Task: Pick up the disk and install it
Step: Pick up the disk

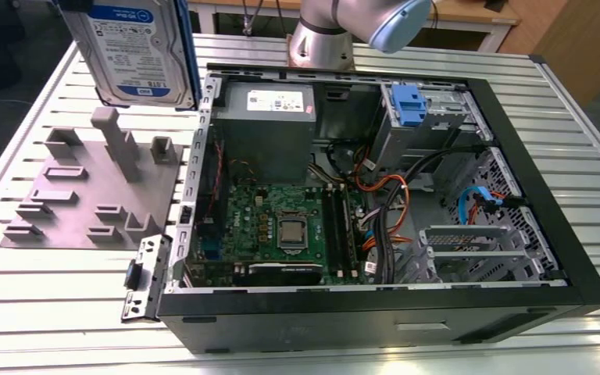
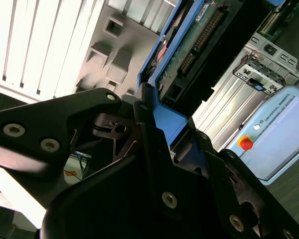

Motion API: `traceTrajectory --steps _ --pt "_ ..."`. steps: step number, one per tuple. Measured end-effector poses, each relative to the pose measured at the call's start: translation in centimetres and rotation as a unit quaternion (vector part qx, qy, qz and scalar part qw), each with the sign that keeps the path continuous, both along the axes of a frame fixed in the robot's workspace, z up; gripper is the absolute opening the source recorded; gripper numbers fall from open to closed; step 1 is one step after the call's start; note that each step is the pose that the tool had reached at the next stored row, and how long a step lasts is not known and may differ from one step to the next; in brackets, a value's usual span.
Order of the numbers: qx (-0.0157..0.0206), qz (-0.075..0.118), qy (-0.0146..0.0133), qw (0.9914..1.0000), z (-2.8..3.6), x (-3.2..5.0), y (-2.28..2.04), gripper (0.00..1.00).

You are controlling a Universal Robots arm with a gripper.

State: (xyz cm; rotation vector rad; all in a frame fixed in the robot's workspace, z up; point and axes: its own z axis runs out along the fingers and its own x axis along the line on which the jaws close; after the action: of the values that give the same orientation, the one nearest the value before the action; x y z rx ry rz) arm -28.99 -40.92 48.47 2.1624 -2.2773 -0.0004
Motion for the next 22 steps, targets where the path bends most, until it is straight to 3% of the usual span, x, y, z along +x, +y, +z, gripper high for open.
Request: traceTrajectory --steps 22 --pt "0.0 0.0 0.0 1.0 0.0 1.34 0.0 0.36"
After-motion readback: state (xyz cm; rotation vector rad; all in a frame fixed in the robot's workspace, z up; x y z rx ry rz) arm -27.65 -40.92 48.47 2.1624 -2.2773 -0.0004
